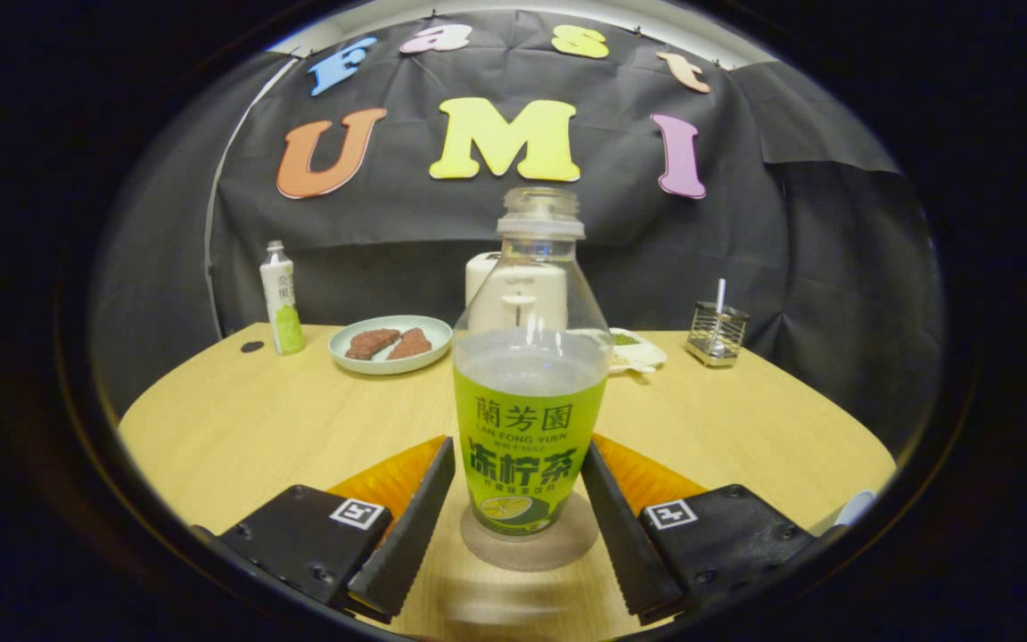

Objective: Take the bottle from table, then pour the juice into the cup, finally place the bottle on the coaster

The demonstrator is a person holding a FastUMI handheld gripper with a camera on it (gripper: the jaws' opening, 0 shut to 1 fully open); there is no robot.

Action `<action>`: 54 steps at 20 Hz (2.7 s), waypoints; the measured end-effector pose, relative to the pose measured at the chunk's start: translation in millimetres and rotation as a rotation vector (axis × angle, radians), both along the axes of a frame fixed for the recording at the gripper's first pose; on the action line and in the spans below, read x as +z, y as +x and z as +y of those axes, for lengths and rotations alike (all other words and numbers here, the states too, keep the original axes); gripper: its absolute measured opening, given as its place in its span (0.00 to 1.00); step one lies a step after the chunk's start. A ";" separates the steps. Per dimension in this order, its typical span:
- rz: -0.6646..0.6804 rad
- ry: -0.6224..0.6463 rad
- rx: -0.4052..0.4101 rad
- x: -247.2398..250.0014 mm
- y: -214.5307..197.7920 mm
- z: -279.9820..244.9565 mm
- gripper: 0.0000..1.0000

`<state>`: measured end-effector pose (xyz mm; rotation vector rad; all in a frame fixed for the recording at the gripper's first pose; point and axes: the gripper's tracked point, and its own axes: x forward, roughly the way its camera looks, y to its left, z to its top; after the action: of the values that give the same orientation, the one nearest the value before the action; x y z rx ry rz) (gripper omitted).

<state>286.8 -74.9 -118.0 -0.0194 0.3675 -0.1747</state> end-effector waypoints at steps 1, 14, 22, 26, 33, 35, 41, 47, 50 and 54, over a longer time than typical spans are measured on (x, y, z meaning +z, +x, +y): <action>-0.001 0.002 -0.003 1.7 -3.1 -0.5 0.92; -0.113 -0.038 -0.020 49.1 -85.4 -6.4 0.96; -0.221 -0.036 0.005 85.9 -161.5 9.1 1.00; -0.226 -0.053 0.006 88.1 -189.4 10.6 1.00; -0.268 -0.034 0.019 87.2 -225.2 11.5 1.00; -0.282 -0.030 0.020 84.0 -234.4 8.6 1.00; -0.300 -0.021 0.004 80.0 -255.5 -3.3 1.00; -0.313 -0.025 0.000 82.5 -261.5 -11.3 1.00; -0.310 -0.028 0.000 80.6 -261.3 -13.6 1.00; -0.309 -0.032 0.004 81.4 -260.3 -12.8 1.00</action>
<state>26.5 -87.8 -36.7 -0.0245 0.0565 -0.1768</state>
